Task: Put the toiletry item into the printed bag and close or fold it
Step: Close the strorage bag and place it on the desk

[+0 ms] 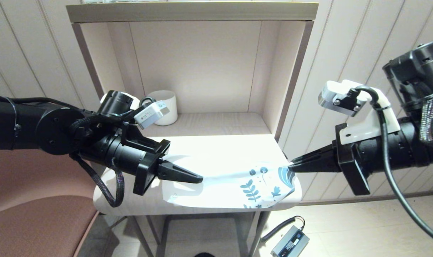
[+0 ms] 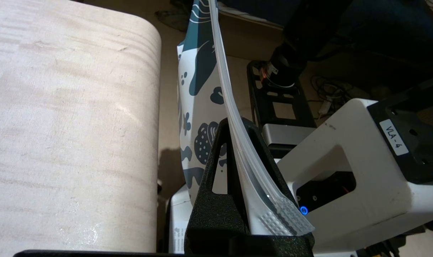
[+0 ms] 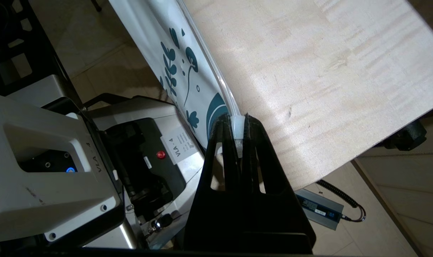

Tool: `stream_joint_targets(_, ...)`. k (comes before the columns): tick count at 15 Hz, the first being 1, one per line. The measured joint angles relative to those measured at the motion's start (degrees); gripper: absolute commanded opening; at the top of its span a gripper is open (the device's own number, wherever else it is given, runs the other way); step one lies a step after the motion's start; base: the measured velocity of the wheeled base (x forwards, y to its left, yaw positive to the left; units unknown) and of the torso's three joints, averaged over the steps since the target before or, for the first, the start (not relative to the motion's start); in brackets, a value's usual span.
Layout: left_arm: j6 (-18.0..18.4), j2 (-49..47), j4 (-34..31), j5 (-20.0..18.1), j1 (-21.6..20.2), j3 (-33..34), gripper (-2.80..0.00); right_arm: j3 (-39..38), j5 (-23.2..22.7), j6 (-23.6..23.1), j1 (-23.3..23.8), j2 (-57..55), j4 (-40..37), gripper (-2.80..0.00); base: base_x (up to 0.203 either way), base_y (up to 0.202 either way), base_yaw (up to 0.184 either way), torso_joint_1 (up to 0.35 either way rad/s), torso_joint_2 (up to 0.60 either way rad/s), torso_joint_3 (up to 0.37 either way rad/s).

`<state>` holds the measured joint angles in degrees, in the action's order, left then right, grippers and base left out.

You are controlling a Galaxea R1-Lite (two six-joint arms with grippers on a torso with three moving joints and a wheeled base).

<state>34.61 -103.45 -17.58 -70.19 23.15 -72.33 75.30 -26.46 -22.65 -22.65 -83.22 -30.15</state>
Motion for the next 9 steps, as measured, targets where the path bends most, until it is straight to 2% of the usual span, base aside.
stream_joint_targets(9, 1.02, -0.13, -0.05, -0.09, -0.06, 0.06, -2.8, -0.41, -0.06, 0.0, -0.41, 0.33, 1.1, -2.8, 0.0, 0.0, 0.0, 0.0, 0.0, 0.0)
